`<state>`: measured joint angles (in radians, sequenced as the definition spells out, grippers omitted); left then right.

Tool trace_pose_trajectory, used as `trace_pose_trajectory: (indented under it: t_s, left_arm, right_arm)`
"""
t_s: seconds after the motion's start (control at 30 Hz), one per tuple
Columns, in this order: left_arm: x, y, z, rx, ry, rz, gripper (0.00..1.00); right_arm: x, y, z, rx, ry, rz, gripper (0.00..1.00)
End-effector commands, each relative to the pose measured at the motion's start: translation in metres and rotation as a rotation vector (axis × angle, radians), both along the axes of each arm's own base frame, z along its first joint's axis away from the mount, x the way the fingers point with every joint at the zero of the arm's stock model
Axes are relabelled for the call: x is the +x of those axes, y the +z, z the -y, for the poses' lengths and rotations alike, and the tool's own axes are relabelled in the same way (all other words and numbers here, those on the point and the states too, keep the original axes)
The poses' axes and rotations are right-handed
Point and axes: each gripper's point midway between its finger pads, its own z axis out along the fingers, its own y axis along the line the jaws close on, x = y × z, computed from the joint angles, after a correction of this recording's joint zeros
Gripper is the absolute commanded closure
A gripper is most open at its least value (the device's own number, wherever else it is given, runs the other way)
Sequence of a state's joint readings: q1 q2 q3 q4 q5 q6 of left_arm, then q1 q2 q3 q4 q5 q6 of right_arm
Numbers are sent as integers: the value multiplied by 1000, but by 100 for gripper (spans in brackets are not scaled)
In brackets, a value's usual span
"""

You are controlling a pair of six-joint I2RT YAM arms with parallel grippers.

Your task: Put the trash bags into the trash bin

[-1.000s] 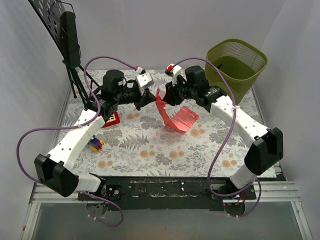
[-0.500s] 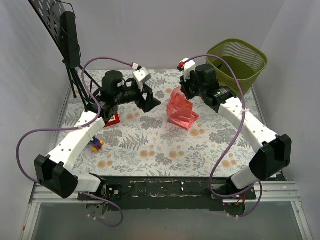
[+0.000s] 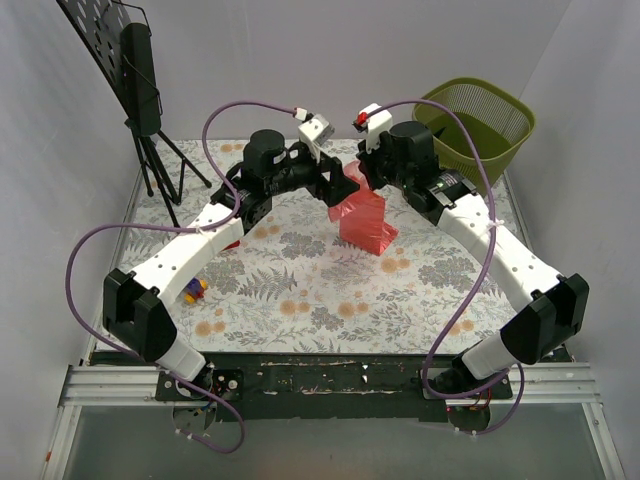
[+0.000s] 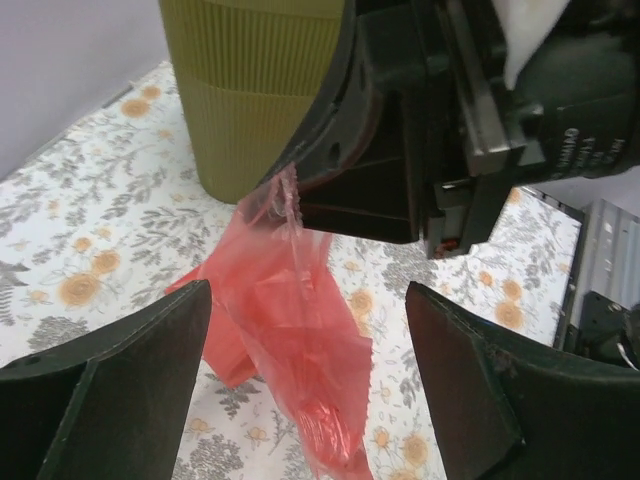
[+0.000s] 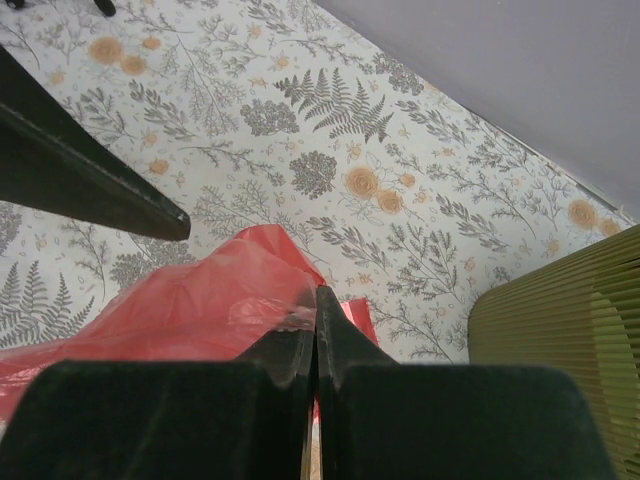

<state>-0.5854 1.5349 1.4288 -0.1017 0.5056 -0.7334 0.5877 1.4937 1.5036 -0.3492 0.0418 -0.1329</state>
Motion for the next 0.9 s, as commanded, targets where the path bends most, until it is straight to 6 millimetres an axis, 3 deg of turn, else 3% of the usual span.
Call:
trace_pose_trajectory:
  t_s: [0.0,0.1,0.3,0.43,0.57,0.67,0.87]
  left_arm:
    - [28,23,-10,-21,155,92,23]
    - [47,20,-15,-14,242,103,22]
    - [58,4,-3,13,215,89,25]
    - [71,-32,-6,105,250,69,29]
    - [93,-62,-35,203,442,56,28]
    - [94,-62,-52,213,498,52,27]
    - [76,-53,-81,238,537,74,25]
  right_arm:
    - [-2,36,-6,75,20,51,99]
    - [-8,37,-4,69,28,55,99]
    - [-26,35,-9,106,94,37,99]
    - [-28,46,-4,127,73,58,99]
    - [-26,56,2,118,53,89,99]
    - [-17,59,20,91,-32,116,99]
    - [9,55,69,60,-210,132,99]
